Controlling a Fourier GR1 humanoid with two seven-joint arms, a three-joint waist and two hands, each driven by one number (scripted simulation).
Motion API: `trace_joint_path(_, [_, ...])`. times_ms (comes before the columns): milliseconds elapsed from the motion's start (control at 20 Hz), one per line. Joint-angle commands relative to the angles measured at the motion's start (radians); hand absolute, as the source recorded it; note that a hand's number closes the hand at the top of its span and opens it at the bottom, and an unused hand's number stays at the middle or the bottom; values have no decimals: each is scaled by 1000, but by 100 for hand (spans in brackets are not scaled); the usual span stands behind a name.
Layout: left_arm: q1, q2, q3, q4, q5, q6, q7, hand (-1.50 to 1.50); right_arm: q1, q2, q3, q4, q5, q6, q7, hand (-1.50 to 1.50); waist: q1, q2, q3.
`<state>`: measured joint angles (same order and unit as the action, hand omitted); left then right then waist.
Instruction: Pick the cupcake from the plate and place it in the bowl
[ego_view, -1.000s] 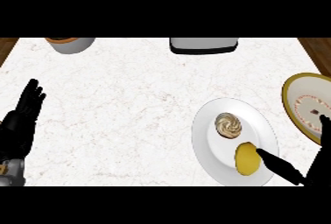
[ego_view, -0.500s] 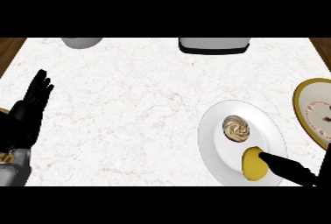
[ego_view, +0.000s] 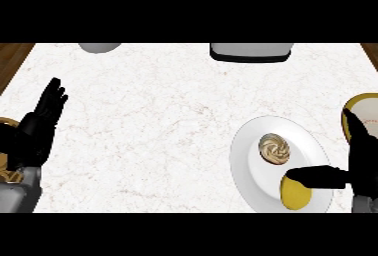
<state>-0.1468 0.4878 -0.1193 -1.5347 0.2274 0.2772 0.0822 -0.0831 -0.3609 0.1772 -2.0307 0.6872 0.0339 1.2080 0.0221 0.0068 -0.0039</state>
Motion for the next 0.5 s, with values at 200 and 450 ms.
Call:
trace_joint_path(200, [-15, 7, 5, 5, -14, -7, 22, 0, -120, 64, -4, 182, -162, 214, 233, -150, 5, -3, 1])
trace_joint_path(450, [9, -4, 30, 20, 3, -19, -8, 0, -143, 71, 4, 239, -197, 257, 265, -150, -2, -6, 1])
